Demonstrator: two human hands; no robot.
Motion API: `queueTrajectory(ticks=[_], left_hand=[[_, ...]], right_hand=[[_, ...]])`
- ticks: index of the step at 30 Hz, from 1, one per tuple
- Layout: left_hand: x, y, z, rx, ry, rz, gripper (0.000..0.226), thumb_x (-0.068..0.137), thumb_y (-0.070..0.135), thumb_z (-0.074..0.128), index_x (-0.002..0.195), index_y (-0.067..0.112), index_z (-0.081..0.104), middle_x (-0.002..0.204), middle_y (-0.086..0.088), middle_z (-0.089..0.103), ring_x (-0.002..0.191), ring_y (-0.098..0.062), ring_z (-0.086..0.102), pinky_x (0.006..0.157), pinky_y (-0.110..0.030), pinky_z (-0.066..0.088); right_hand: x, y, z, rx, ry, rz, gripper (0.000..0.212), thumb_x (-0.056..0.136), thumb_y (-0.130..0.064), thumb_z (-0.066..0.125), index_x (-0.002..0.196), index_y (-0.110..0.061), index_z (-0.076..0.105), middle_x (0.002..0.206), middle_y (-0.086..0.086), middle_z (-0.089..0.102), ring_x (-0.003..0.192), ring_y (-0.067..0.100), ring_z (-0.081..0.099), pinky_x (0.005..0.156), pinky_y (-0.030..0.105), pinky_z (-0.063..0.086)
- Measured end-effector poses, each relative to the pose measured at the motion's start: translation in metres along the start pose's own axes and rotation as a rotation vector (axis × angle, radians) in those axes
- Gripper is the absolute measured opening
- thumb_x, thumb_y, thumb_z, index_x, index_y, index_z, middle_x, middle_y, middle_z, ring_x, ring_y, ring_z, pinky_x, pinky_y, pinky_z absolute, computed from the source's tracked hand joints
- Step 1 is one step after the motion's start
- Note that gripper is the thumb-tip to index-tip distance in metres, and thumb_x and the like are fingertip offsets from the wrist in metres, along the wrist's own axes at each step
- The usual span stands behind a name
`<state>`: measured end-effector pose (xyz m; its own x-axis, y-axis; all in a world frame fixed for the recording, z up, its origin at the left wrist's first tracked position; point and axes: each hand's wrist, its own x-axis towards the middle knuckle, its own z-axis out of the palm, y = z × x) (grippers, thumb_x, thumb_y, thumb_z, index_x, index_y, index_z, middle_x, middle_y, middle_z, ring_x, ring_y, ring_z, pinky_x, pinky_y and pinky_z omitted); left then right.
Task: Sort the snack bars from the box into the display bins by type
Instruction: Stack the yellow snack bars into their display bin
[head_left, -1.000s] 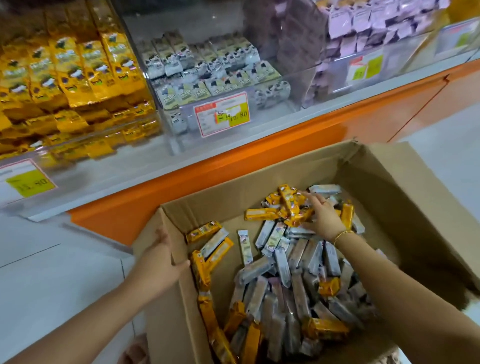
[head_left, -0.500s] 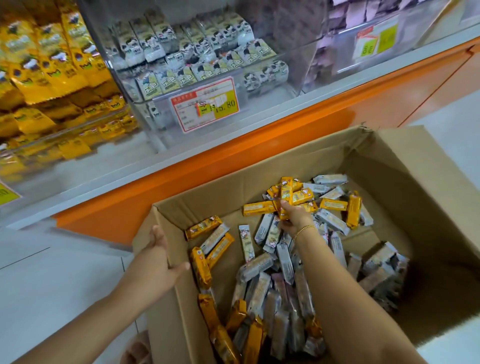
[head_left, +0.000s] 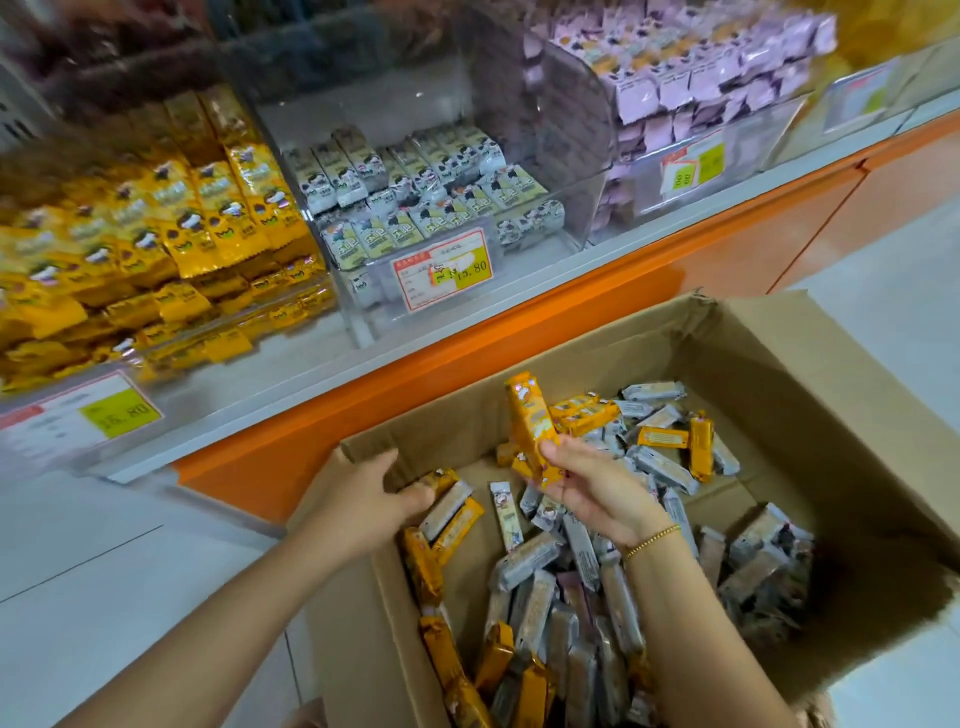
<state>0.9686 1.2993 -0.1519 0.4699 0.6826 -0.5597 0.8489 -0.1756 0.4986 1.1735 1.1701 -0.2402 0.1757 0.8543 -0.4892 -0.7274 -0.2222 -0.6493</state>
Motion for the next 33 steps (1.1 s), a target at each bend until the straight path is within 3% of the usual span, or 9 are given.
queueTrajectory(ticks=[4,7,10,12,17,21,25,28,33], left_hand=[[-0.015,0.016,-0.006,-0.515,-0.064,0.058,0.048,0.071,0.054,0.069,0.111,0.029,0.066,0.112,0.005,0.069,0.104,-0.013,0.064,0.099,-0.036,0.047],[-0.030,0.021,-0.010,-0.818,-0.095,0.090,0.015,0.088,0.023,0.059,0.084,0.012,0.068,0.076,0.000,0.074,0.072,-0.012,0.069,0.068,-0.023,0.054],[-0.047,0.024,-0.018,-0.986,-0.126,0.166,0.025,0.082,0.009,0.058,0.061,0.010,0.072,0.060,-0.003,0.069,0.051,-0.009,0.064,0.050,-0.017,0.051],[-0.054,0.020,-0.025,-1.081,-0.150,0.226,0.018,0.070,0.013,0.060,0.059,0.011,0.073,0.064,-0.005,0.070,0.054,-0.010,0.066,0.052,-0.018,0.052],[-0.069,0.007,-0.049,-1.301,-0.209,0.287,0.034,0.073,0.015,0.061,0.104,0.002,0.066,0.100,-0.017,0.072,0.078,-0.022,0.071,0.065,-0.032,0.060],[-0.085,0.003,-0.066,-1.289,-0.255,0.344,0.040,0.081,0.018,0.055,0.118,0.004,0.060,0.110,-0.020,0.068,0.090,-0.027,0.070,0.069,-0.037,0.059],[-0.095,0.003,-0.081,-1.243,-0.208,0.367,0.040,0.081,0.024,0.054,0.115,0.004,0.062,0.107,-0.019,0.069,0.089,-0.027,0.070,0.073,-0.037,0.059],[-0.107,0.003,-0.094,-1.266,-0.215,0.375,0.042,0.079,0.029,0.054,0.115,0.009,0.063,0.111,-0.018,0.069,0.098,-0.030,0.068,0.083,-0.044,0.055],[-0.121,0.003,-0.112,-1.401,-0.315,0.382,0.031,0.079,0.028,0.052,0.091,0.012,0.076,0.105,-0.016,0.071,0.083,-0.027,0.072,0.061,-0.038,0.060]], right_hand=[[-0.033,-0.014,0.042,-0.085,-0.323,-0.035,0.097,0.064,-0.024,0.088,0.134,0.016,0.033,0.128,0.028,0.045,0.118,0.036,0.046,0.111,0.054,0.027],[-0.050,-0.022,0.070,-0.243,-0.473,-0.052,0.094,0.070,-0.023,0.084,0.131,0.023,0.028,0.127,0.029,0.039,0.119,0.040,0.035,0.110,0.061,0.019],[-0.064,-0.025,0.092,-0.314,-0.474,-0.074,0.089,0.069,-0.026,0.084,0.125,0.023,0.035,0.120,0.027,0.044,0.112,0.036,0.040,0.107,0.056,0.028],[-0.071,-0.025,0.103,-0.292,-0.424,-0.108,0.084,0.070,-0.030,0.084,0.124,0.018,0.042,0.118,0.026,0.052,0.110,0.035,0.046,0.103,0.052,0.034],[-0.081,-0.038,0.134,-0.235,-0.204,-0.276,0.050,0.074,-0.035,0.078,0.113,-0.004,0.069,0.119,0.016,0.066,0.105,0.022,0.062,0.089,0.030,0.049],[-0.088,-0.031,0.163,-0.488,0.005,-0.455,0.039,0.080,-0.032,0.067,0.113,-0.013,0.070,0.104,0.010,0.072,0.100,0.027,0.066,0.092,0.039,0.051],[-0.096,-0.034,0.190,-0.661,0.022,-0.628,0.040,0.072,-0.029,0.070,0.110,-0.018,0.064,0.070,0.002,0.064,0.066,0.014,0.059,0.061,0.020,0.050],[-0.104,-0.053,0.197,-0.985,-0.044,-0.701,0.023,0.086,-0.027,0.062,0.109,-0.025,0.066,0.076,-0.002,0.069,0.071,0.010,0.065,0.067,0.024,0.052],[-0.108,-0.102,0.221,-1.620,-0.197,-1.081,0.011,0.086,-0.022,0.066,0.093,-0.030,0.062,0.094,-0.013,0.056,0.082,0.005,0.058,0.072,0.019,0.046]])
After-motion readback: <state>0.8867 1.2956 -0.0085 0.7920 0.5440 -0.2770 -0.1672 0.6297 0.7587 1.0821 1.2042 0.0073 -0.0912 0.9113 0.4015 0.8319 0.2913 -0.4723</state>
